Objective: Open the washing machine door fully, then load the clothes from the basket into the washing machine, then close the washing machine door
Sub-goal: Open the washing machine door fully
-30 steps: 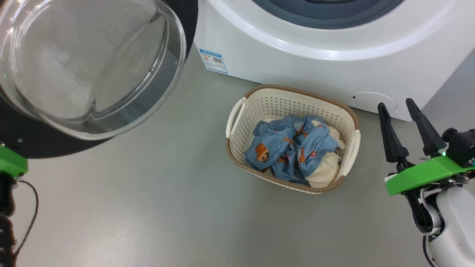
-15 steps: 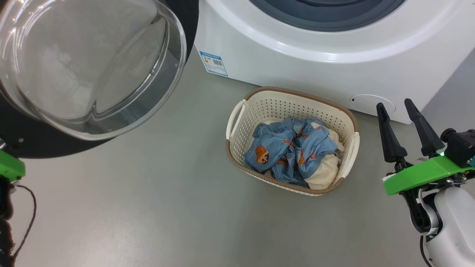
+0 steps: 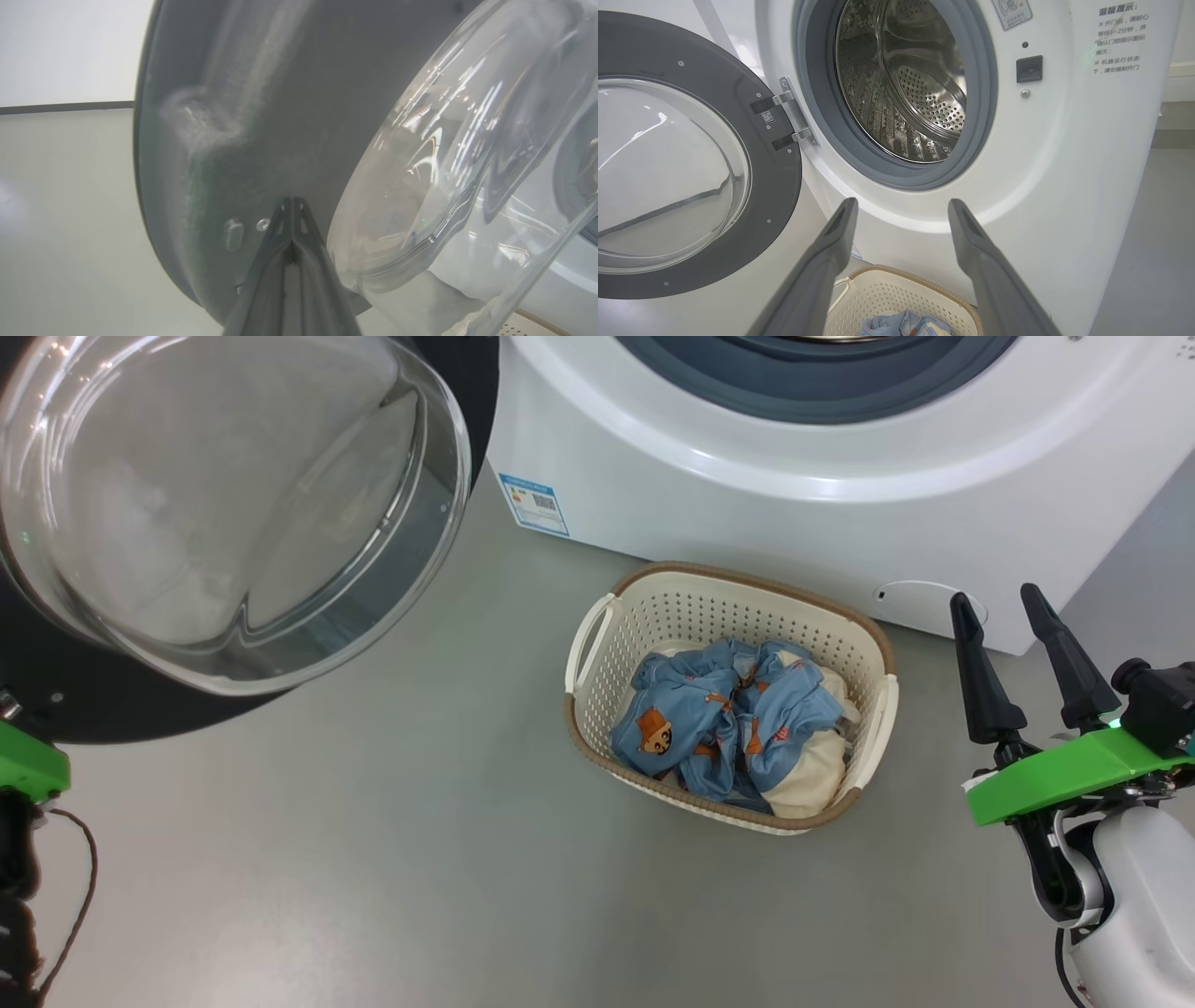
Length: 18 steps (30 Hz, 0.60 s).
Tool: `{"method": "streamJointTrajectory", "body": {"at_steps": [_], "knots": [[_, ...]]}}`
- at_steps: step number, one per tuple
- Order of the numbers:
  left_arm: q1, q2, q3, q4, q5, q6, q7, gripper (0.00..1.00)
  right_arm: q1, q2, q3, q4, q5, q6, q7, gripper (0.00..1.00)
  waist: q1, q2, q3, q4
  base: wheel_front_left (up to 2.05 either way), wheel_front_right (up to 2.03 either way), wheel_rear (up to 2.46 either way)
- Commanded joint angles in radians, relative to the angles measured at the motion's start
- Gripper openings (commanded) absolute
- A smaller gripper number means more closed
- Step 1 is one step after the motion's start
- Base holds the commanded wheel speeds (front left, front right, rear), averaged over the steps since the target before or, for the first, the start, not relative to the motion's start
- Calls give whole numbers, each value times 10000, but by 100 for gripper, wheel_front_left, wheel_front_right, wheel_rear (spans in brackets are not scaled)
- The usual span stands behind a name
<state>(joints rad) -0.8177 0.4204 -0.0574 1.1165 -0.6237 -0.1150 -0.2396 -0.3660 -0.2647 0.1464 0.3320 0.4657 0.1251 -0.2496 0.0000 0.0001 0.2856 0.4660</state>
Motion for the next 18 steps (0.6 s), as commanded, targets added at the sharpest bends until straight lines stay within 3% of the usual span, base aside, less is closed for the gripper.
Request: {"method": "streamJointTrajectory", "body": {"at_steps": [1, 7, 8, 11, 12, 13, 14, 18], "knots": [[98, 650, 220, -288, -27, -27, -158, 0, -14, 27, 134, -252, -3, 56, -122, 100, 0, -1, -78, -41, 0, 0, 0], [567, 623, 84, -898, 73, -88, -204, 0, 138, 107, 109, -243, 25, 56, -122, 100, 0, -1, -398, -171, 0, 0, 0], [658, 610, 69, -1025, 77, -96, -208, 6, 170, 122, 104, -246, 28, 56, -122, 100, 0, -1, -456, -201, 0, 0, 0], [964, 565, 45, -1478, 93, -111, -215, 43, 249, 149, 92, -255, 35, 56, -122, 100, 0, -1, -611, -306, 0, 0, 0], [1067, 560, 46, -1635, 94, -115, -216, 60, 277, 160, 89, -257, 40, 56, -122, 100, 0, -1, -664, -344, 0, 0, 0], [1176, 550, 53, -1810, 99, -119, -217, 93, 307, 177, 93, -262, 48, 56, -122, 100, 0, -1, -714, -387, 0, 0, 0], [1291, 520, 51, -2006, 128, -120, -218, 100, 335, 190, 109, -264, 60, 56, -122, 100, 0, -1, -761, -432, 0, 0, 0], [1794, 370, 79, -2874, 230, -50, -219, 100, 452, 262, 162, -280, 84, 56, -122, 100, 0, -1, -955, -683, 0, 0, 0]]}}
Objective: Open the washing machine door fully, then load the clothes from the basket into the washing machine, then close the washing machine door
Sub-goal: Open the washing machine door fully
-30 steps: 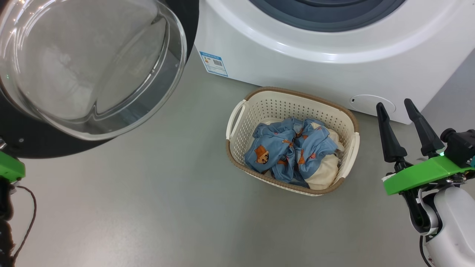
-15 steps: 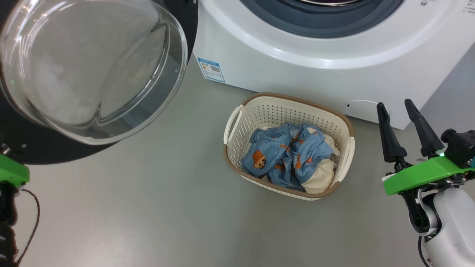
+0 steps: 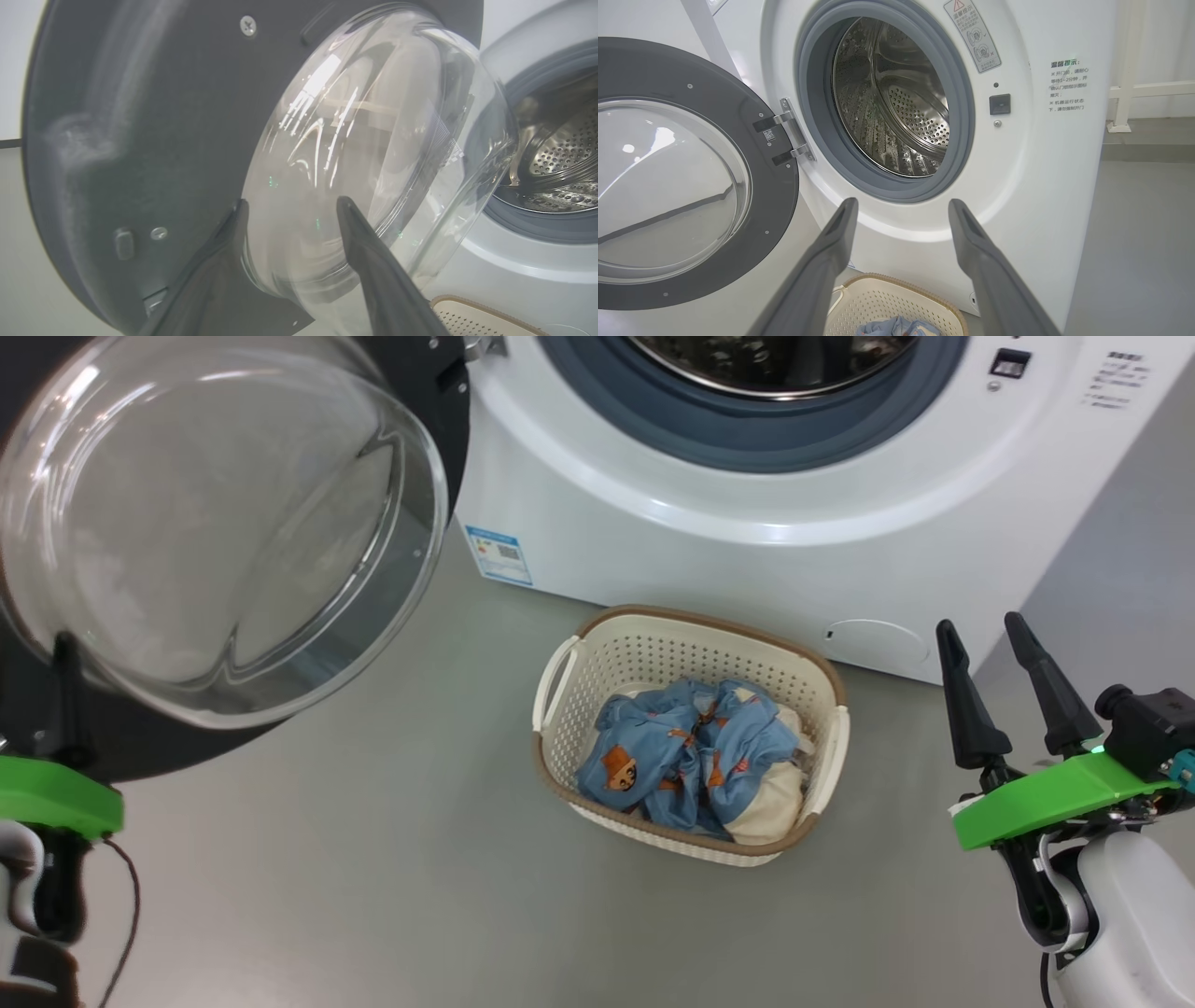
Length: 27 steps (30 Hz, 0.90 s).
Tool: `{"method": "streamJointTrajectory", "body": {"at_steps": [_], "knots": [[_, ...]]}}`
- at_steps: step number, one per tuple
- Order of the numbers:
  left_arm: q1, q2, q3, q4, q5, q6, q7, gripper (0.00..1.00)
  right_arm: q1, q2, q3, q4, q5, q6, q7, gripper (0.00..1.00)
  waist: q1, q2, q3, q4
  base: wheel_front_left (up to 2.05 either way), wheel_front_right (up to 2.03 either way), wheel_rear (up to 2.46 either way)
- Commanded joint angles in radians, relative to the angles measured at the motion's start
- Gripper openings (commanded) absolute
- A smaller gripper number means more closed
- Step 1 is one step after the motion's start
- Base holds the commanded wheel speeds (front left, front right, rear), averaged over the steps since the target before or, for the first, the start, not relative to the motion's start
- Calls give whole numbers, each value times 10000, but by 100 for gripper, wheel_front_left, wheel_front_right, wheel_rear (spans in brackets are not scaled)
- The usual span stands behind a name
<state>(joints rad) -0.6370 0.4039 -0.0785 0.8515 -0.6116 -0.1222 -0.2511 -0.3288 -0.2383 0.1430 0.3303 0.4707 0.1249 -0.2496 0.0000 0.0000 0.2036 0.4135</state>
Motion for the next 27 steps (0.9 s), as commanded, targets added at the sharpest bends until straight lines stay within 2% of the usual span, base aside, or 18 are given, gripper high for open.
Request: {"method": "streamJointTrajectory", "body": {"at_steps": [1, 16, 23, 27], "knots": [[121, 484, 273, -464, 136, 59, -105, 100, 99, 12, 205, -265, 38, 58, -122, 100, 0, 0, -179, -243, 0, 0, 0], [2300, -69, -209, -4510, 405, 1031, 411, 100, 447, 133, 295, -405, 97, 58, -122, 100, 0, 0, -818, -1835, 0, 0, 0], [2970, -202, -536, -5521, 640, 1474, 740, 100, 594, 134, 275, -358, 46, 58, -122, 100, 0, 0, -1211, -2543, 0, 0, 0], [3211, -284, -672, -5755, 670, 1540, 800, 100, 653, 112, 321, -320, 33, 58, -122, 100, 0, 0, -1363, -2822, 0, 0, 0]]}}
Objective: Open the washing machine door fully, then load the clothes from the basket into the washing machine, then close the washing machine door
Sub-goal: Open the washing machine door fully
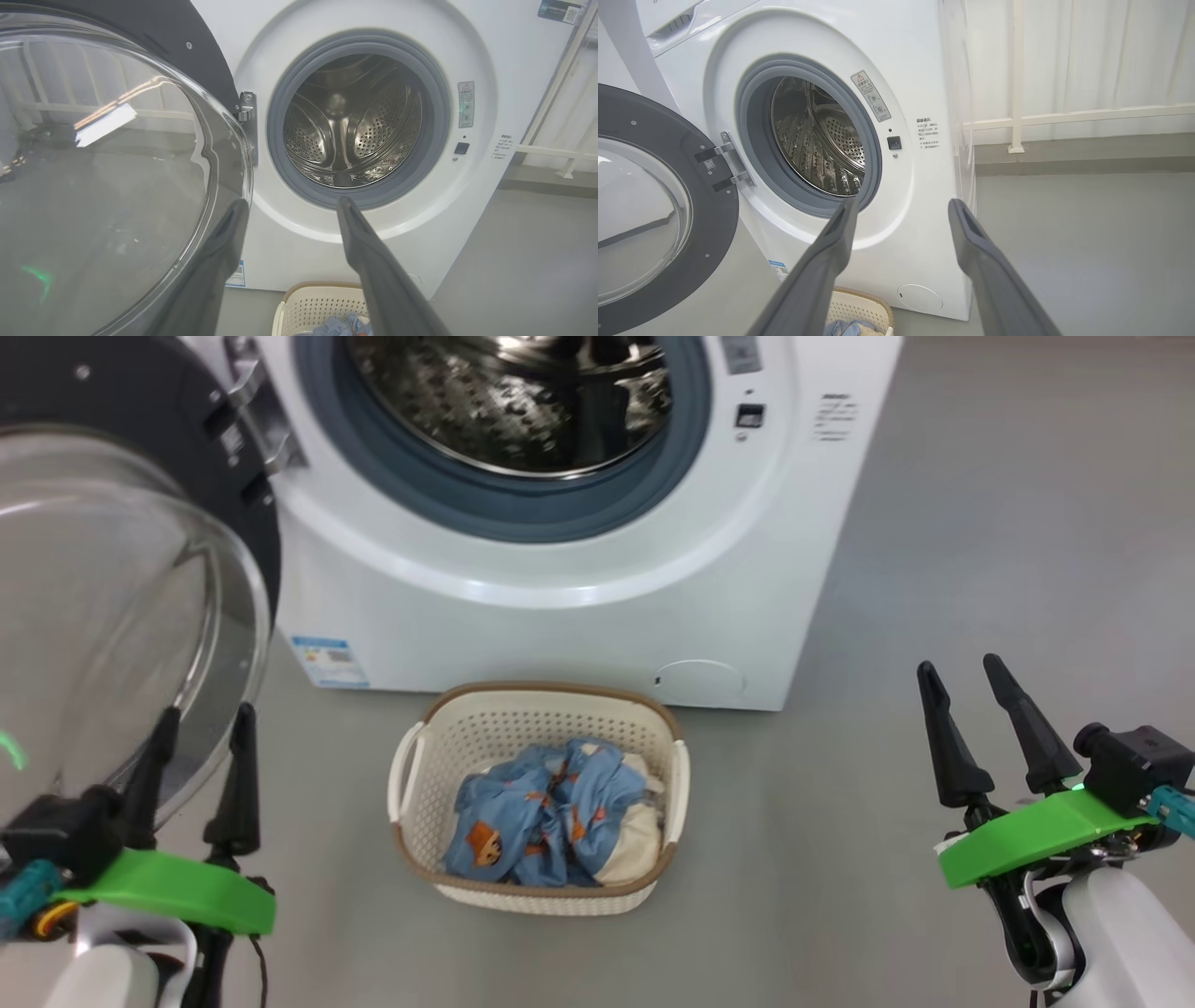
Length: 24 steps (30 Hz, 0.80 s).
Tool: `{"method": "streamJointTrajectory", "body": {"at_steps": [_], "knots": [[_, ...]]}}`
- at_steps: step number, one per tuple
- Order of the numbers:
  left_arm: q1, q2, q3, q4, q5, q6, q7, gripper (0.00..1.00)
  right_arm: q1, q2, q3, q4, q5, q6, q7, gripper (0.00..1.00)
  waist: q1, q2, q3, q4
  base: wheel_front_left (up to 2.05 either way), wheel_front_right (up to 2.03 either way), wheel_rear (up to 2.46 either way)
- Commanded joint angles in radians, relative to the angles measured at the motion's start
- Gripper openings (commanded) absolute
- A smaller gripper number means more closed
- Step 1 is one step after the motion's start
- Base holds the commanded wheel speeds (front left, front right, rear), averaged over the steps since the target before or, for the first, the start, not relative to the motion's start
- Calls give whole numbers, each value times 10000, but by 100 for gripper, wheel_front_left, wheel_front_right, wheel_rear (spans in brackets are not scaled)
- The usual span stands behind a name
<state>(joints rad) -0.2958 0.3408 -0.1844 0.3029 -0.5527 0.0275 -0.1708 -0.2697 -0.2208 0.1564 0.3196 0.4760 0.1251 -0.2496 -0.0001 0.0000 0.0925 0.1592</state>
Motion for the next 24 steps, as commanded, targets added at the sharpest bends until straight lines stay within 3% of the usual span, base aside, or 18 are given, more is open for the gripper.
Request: {"method": "streamJointTrajectory", "body": {"at_steps": [1, 14, 24], "knots": [[-141, 322, 351, -326, 94, 48, -31, 100, 83, -73, 193, -188, -29, 56, -122, 100, 1, 0, -295, -368, 0, 0, 0], [493, -211, -9, -404, 160, 257, -405, 100, 279, -267, 405, -67, 3, 56, -122, 100, 1, 0, -605, -1293, 0, 0, 0], [914, -298, -124, -254, 434, 515, -652, 100, 395, -420, 405, -70, 43, 56, -122, 100, 1, 0, -826, -1838, 0, 0, 0]]}}
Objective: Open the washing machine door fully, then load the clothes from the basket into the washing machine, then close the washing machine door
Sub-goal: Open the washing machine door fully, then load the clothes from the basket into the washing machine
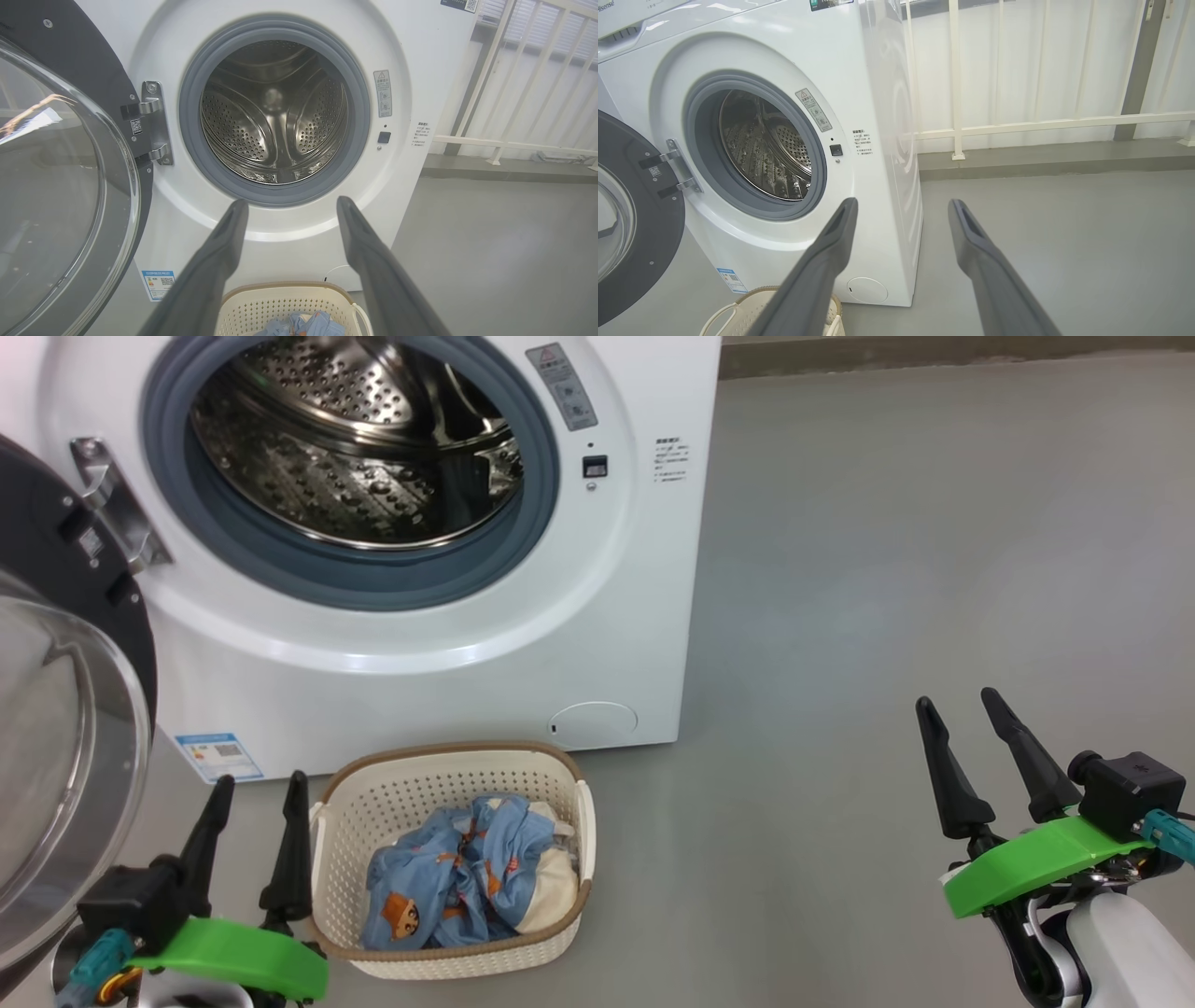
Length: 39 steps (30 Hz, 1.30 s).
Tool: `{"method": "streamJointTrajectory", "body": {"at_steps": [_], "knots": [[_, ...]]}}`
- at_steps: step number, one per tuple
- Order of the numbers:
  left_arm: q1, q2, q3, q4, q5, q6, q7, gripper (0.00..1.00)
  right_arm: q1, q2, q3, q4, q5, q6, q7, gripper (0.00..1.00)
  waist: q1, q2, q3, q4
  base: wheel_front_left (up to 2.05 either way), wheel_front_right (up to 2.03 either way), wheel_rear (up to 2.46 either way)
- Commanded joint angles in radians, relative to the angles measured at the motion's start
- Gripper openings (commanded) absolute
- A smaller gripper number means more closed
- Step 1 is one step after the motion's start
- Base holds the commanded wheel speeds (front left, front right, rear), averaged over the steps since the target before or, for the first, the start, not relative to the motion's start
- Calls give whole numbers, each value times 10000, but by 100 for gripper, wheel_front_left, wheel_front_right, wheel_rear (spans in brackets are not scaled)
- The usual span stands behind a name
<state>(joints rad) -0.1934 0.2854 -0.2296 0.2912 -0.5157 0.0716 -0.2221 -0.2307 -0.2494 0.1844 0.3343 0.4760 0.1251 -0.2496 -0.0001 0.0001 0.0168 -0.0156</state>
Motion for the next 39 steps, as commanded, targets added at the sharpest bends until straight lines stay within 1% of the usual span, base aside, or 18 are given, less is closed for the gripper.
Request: {"method": "streamJointTrajectory", "body": {"at_steps": [1, 39], "knots": [[-96, 262, 335, -108, 68, 67, -158, 100, 11, -145, 119, -224, 49, 56, -122, 100, 1, -1, -69, -110, 0, 0, 0], [-155, 24, 520, 216, 238, 60, -387, 100, -103, -116, 78, -245, 24, 56, -122, 100, 1, -1, -1, 54, 0, 0, 0]]}}
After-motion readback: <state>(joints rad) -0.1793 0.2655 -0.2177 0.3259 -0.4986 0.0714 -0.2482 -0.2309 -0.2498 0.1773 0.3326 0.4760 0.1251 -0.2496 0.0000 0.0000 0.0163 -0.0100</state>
